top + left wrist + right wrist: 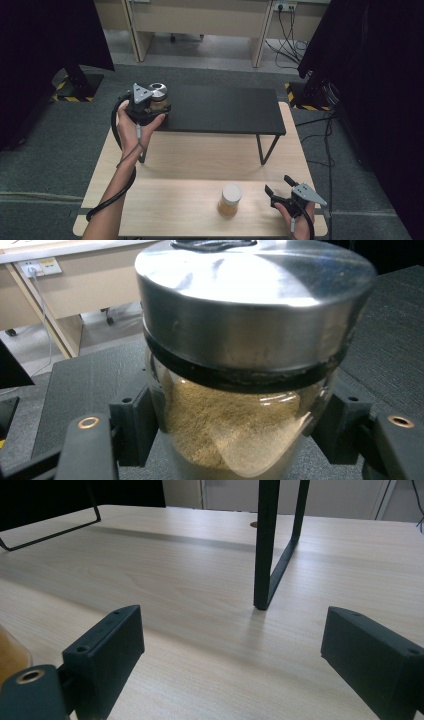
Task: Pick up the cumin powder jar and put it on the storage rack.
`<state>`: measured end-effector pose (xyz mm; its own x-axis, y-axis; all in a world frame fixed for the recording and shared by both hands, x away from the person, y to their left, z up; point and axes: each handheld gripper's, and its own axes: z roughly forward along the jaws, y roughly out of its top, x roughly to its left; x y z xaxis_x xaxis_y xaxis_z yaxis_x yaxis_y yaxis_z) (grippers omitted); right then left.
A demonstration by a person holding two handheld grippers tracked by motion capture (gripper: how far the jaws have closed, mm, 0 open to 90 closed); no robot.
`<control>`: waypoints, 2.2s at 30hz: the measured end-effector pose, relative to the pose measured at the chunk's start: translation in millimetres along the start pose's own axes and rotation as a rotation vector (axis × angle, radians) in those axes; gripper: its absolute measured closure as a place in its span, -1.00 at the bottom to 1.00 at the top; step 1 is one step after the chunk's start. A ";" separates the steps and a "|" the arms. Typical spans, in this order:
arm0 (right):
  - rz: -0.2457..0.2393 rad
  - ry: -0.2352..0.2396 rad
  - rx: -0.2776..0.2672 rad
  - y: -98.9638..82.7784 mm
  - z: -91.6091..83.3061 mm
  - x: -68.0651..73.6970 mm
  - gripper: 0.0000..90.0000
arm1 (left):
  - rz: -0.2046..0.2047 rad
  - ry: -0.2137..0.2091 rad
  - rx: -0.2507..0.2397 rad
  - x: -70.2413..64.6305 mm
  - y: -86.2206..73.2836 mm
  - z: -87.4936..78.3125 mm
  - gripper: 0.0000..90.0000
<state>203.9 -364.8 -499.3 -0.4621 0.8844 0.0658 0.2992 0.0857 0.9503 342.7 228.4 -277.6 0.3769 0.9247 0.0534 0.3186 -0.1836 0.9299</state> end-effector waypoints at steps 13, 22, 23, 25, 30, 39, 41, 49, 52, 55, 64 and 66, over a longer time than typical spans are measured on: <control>-0.001 -0.001 0.001 0.1 0.1 0.4 -0.76 | -0.031 -0.007 -0.065 3.6 -18.6 0.0 -0.33; -0.001 0.000 0.000 0.1 0.1 0.3 -0.76 | -0.033 -0.016 -0.076 6.1 -21.2 0.2 -0.37; -0.001 0.000 0.001 0.1 0.1 0.2 -0.76 | -0.035 -0.021 -0.085 5.1 -22.4 -0.6 -0.47; -0.001 -0.001 -0.002 -0.3 -0.2 0.2 -0.76 | -0.029 -0.018 -0.102 1.8 -23.6 -2.5 -0.60; -0.002 0.001 -0.001 -0.1 -0.1 0.1 -0.76 | -0.020 -0.016 -0.125 -4.2 -27.3 -6.3 -0.86; -0.003 0.001 0.001 0.2 0.1 0.0 -0.76 | -0.025 -0.010 -0.147 -3.3 -32.4 -14.1 -0.93; -0.003 0.001 0.001 0.2 0.1 0.2 -0.76 | -0.022 -0.010 -0.149 -3.4 -32.5 -16.2 -0.93; -0.002 0.000 -0.001 -0.1 -0.1 0.2 -0.76 | -0.012 -0.010 -0.169 -5.9 -38.9 -25.0 -0.93; -0.003 0.000 0.000 0.0 -0.1 0.3 -0.76 | -0.014 -0.011 -0.181 -6.7 -42.3 -28.9 -0.93; -0.004 0.000 0.001 0.2 0.2 0.5 -0.76 | -0.013 -0.013 -0.195 -8.6 -44.7 -33.6 -0.93; -0.005 0.000 0.001 0.2 0.3 0.3 -0.76 | -0.002 -0.014 -0.236 -17.0 -56.3 -49.9 -0.93; -0.006 0.001 0.001 0.1 0.2 0.3 -0.76 | -0.003 -0.016 -0.245 -18.3 -60.0 -52.7 -0.93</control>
<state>204.0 -364.5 -499.2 -0.4644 0.8835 0.0607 0.2971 0.0909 0.9505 270.9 240.1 -315.1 0.3903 0.9195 0.0468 0.1003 -0.0930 0.9906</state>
